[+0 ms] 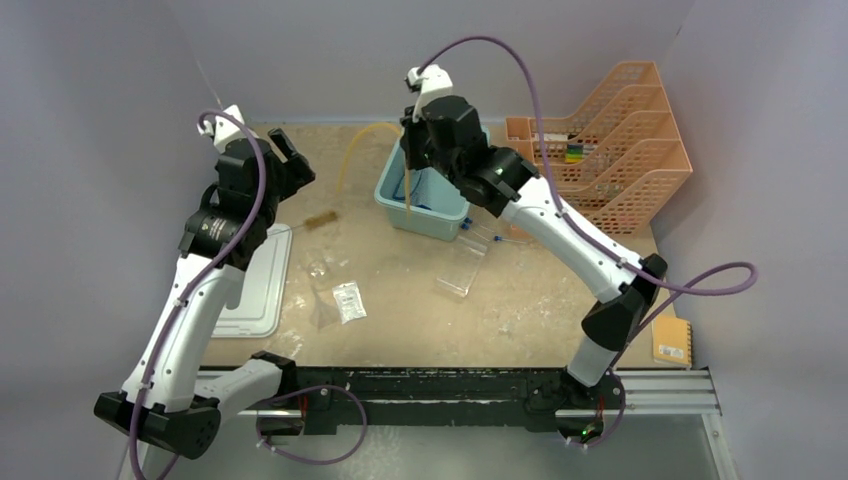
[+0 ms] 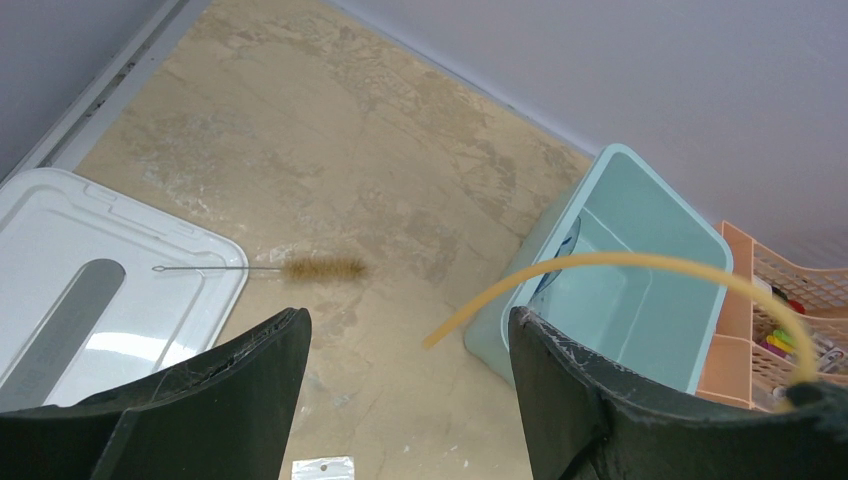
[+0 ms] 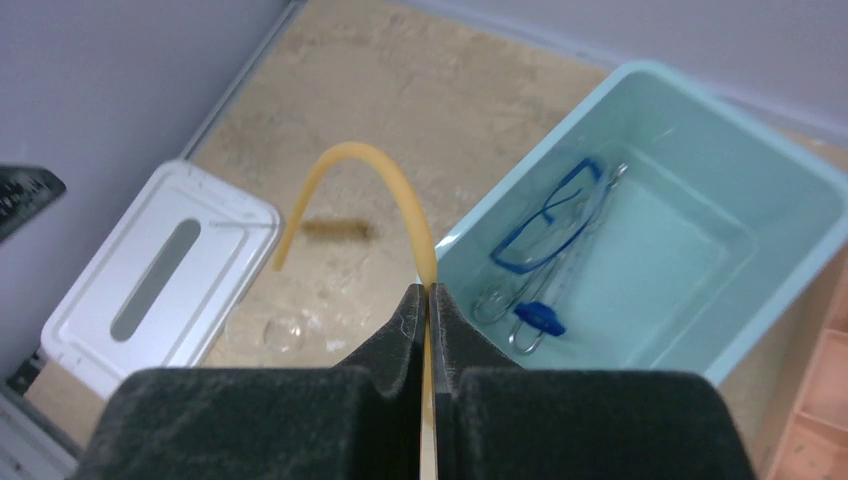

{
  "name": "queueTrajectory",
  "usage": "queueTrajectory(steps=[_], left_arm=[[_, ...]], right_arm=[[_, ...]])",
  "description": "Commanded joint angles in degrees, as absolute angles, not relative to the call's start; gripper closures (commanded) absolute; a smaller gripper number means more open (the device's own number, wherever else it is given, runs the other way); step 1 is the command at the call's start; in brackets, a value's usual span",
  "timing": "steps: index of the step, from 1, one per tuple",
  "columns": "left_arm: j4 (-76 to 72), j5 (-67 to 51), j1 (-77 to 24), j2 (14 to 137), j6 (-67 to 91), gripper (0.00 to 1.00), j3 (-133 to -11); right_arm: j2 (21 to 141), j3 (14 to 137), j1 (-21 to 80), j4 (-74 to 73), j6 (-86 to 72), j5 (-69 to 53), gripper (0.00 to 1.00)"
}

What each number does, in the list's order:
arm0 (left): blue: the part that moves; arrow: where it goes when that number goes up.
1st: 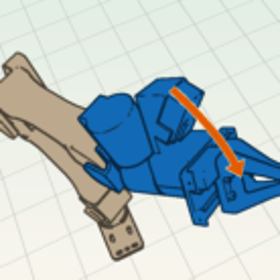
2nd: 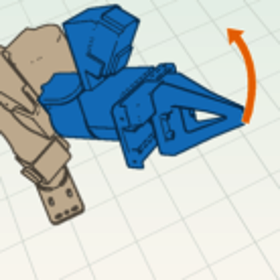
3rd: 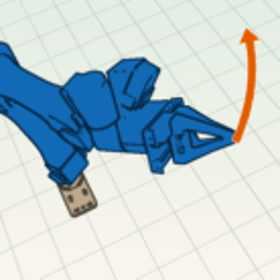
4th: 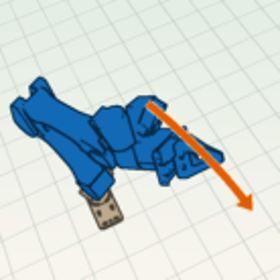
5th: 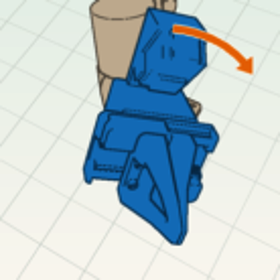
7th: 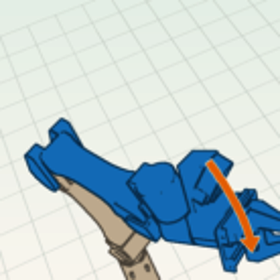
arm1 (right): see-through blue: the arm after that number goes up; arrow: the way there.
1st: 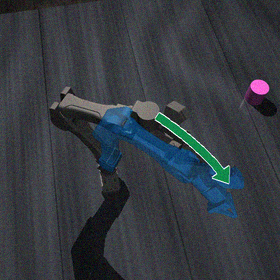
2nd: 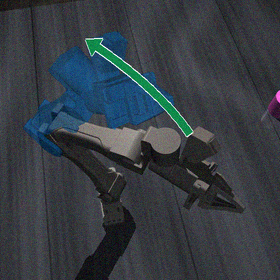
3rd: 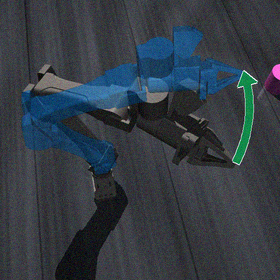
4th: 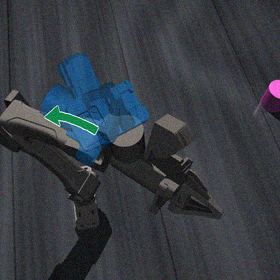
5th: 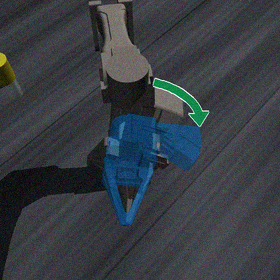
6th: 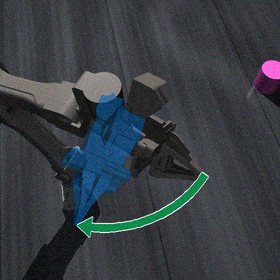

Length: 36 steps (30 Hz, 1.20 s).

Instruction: Organize the chemistry lab equipment

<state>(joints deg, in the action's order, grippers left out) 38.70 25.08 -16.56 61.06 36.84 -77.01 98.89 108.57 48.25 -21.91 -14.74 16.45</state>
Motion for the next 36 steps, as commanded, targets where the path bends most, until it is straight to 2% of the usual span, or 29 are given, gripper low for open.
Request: queueTrajectory(steps=[1,7,13,22,36], left_arm=[[36.0,23.3,-16.3,61.8,36.2,0.28,-79.8],[35.1,20.6,-16.3,63.9,36.4,0.28,-80.1],[34.2,18.4,-16.3,66.3,37.3,0.29,-80.6],[33.3,17.9,-16.3,69.2,37.9,0.29,-80.8],[33.5,18.9,-16.3,72.6,37.3,0.29,-82.1]], right_arm=[[94.5,113.1,47.4,-21.7,-11.6,22.5,1.00],[93.5,112.1,45.9,-20.9,-9.4,30.0,1.00],[94.6,110.4,43.0,-20.1,-11.0,30.9,1.00],[99.9,108.5,38.7,-15.6,-12.9,31.8,1.00],[111.2,111.0,36.0,-18.0,-22.0,43.6,1.00]])
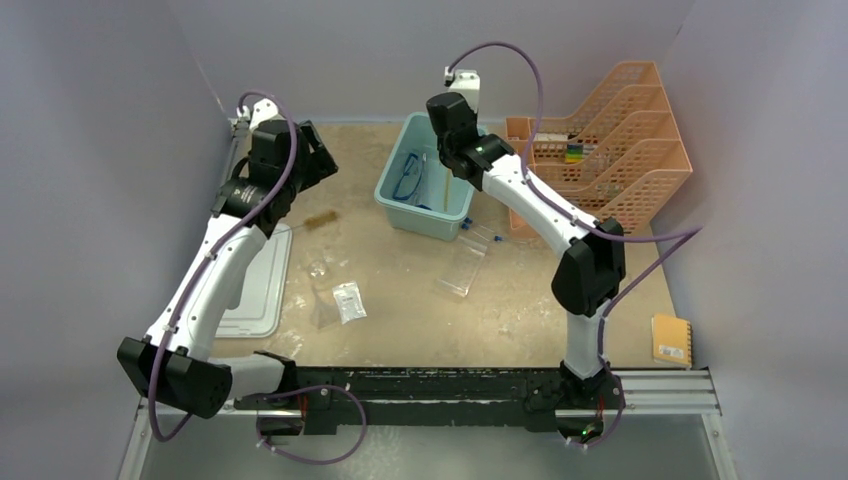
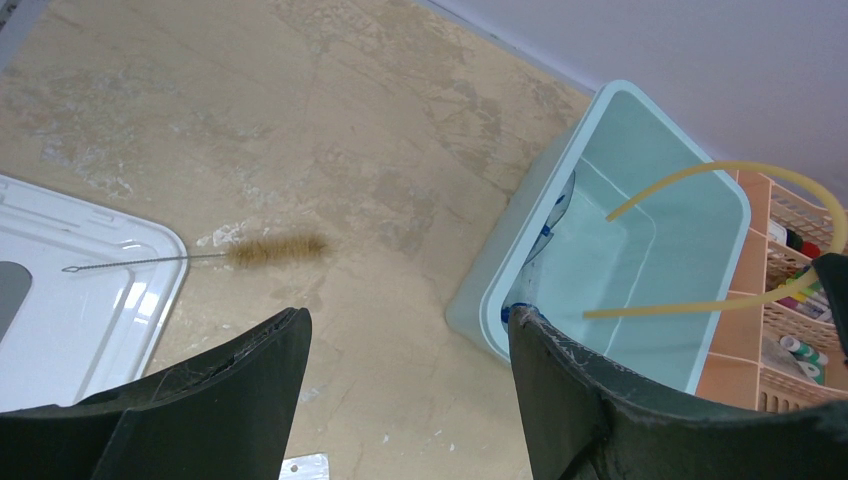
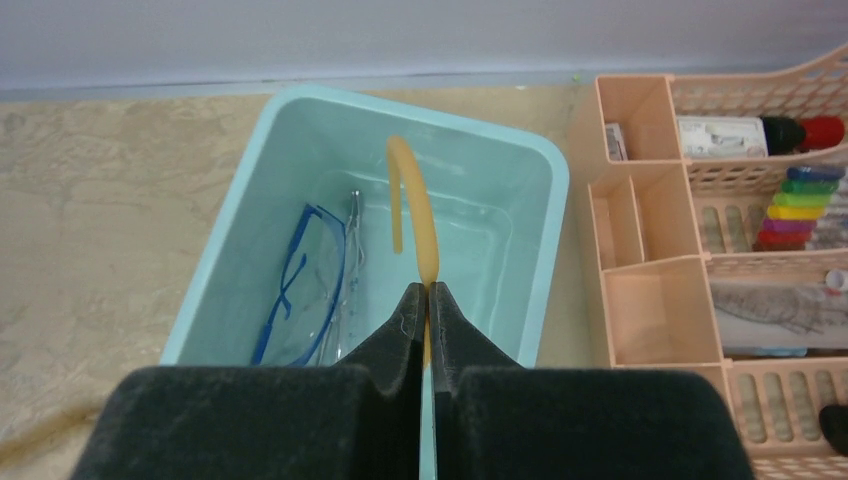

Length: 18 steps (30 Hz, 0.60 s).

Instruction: Organize the chemistry lab equipment

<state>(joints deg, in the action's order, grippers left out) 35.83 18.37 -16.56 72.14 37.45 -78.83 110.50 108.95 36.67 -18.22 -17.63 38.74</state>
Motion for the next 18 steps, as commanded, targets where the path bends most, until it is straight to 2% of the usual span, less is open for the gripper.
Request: queueTrajectory(steps=[1,11,16,17,18], left_arm=[[33.6,19.0,-16.3,72.7,37.0,0.29,-82.2],[35.3,16.7,-16.3,76.1,38.0,0.29,-81.7],[34.0,13.8,-16.3,77.3,38.7,0.29,-80.1],[33.9,13.4,-16.3,77.7,38.9,0.29,-80.1],[33.8,13.0,-16.3,78.0,39.1,0.29,-80.1]], right_arm=[[112.0,111.0,35.9,-18.3,-22.5,43.4,1.00],[116.2,106.5,34.5,-18.6,-29.7,38.7,1.00],[120.3,108.9,34.2,-21.0,-30.2,40.9,1.00],[121.5,110.1,34.2,-21.7,-30.0,42.1,0.99],[122.4,111.0,34.1,-22.4,-29.4,42.9,0.94]])
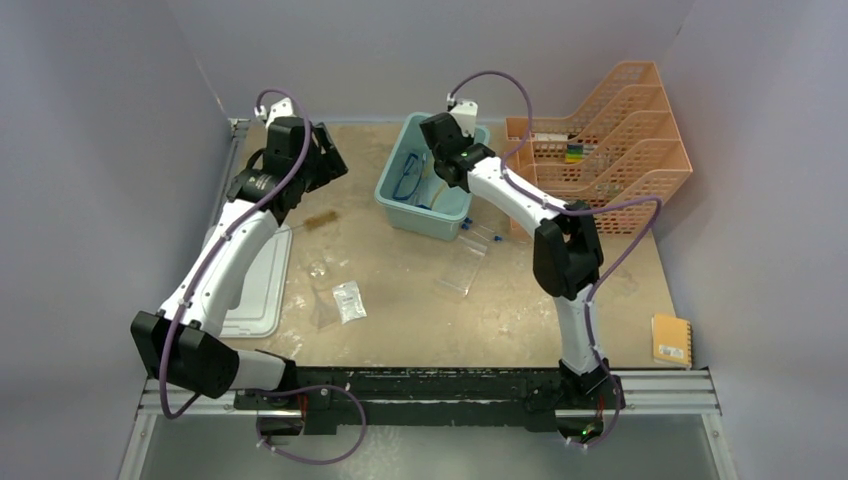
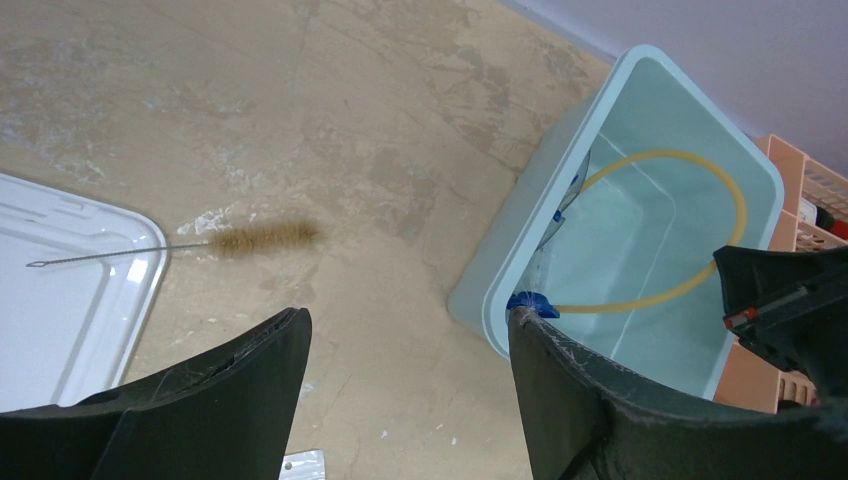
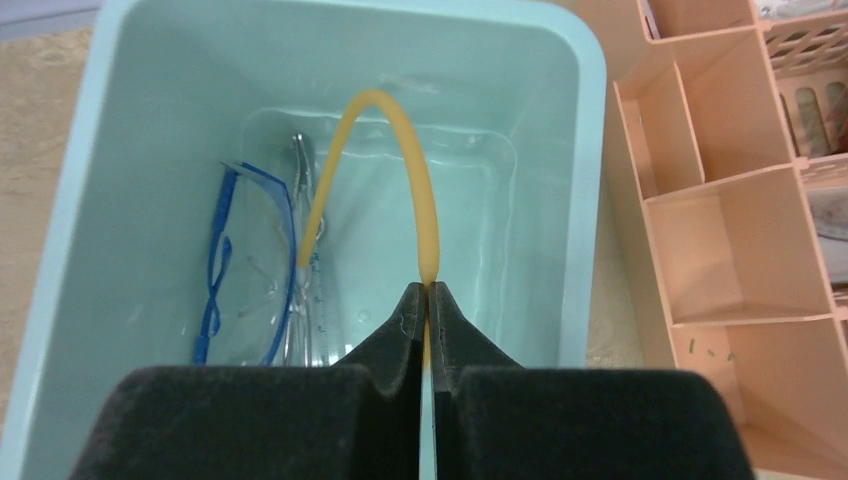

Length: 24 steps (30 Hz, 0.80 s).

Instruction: Organize the chemistry lab equipment

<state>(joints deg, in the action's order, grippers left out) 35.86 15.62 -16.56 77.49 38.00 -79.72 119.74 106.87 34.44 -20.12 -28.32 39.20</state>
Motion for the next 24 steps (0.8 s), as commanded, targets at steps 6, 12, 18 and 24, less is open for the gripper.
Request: queueTrajectory(steps=[6,12,18,24], left_arm=[[34.1,13.7,-16.2,79.0,39.8,0.29,-80.0],[34.2,15.6,-15.2,80.9,40.9,0.28,-80.3],[32.1,17.4,-12.7,85.6,41.2,0.29,-80.7],[31.2,17.6,-8.1,92.0,41.0,0.36,-80.9]], right_arm=[[121.4,112.7,34.1,-22.9,-26.0,44.6,0.56],[115.6,110.4,34.0,-12.6,-12.7,43.8,0.47],[109.8,108.5,33.2,-12.2,-9.5,37.2,0.45],[102.8,102.3,31.3,-13.6,-10.0,27.7,0.45]])
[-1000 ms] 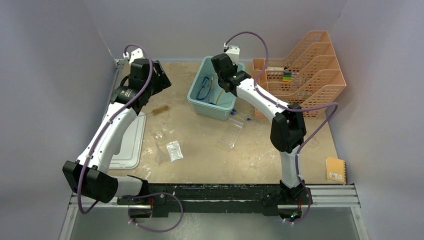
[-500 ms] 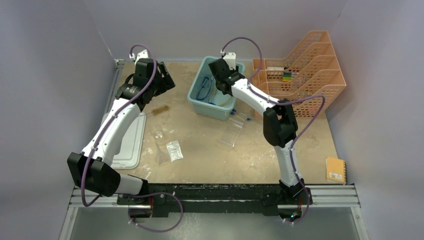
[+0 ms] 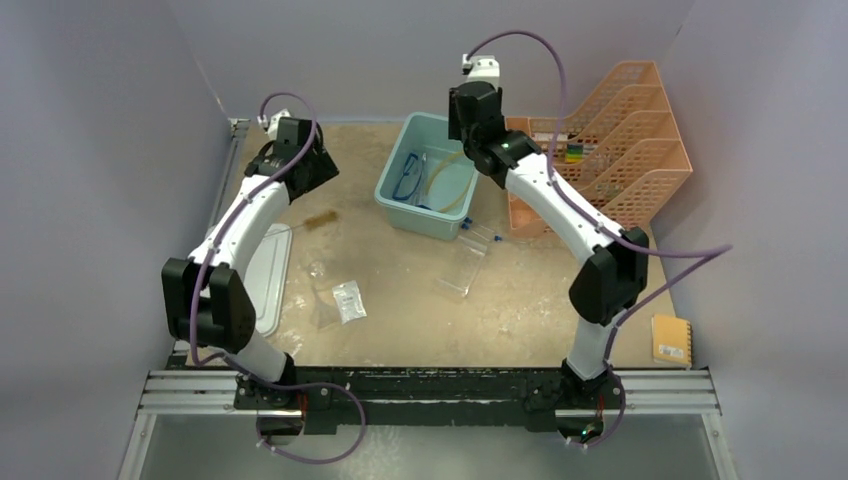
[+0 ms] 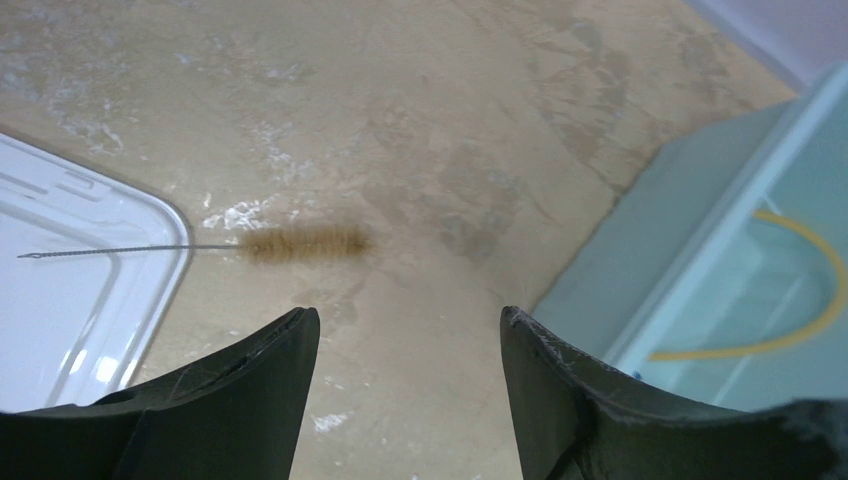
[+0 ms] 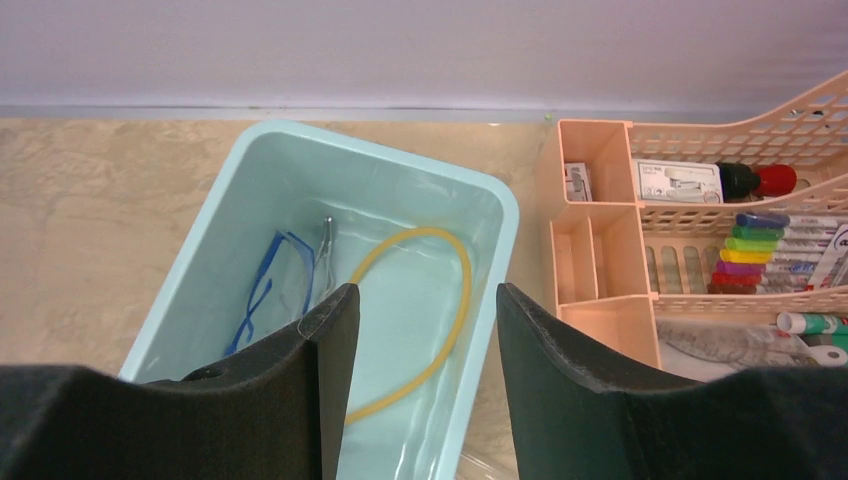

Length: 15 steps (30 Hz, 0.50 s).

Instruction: Organize the chemistry lab equipment

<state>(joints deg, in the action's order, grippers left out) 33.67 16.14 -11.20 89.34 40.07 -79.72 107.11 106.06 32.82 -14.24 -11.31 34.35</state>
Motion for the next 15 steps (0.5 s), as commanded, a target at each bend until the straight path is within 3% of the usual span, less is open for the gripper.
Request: queueTrajectory(steps=[1,7,15], left_arm=[[31.8,17.5,-6.5,92.8,41.2,0.37,-80.9],[32.6,15.4,-0.7,96.4,49.5,0.33,-77.0],[26.6,20.8,-1.3,95.6,69.7,0.33,-66.9]], right_arm=[[101.9,101.0,31.1,-13.5,-10.0,26.4,0.45],[99.5,96.1,30.3,-13.1,-10.4,23.9,0.44],[101.0,97.5,29.1,-13.8,-10.3,23.9,0.44]])
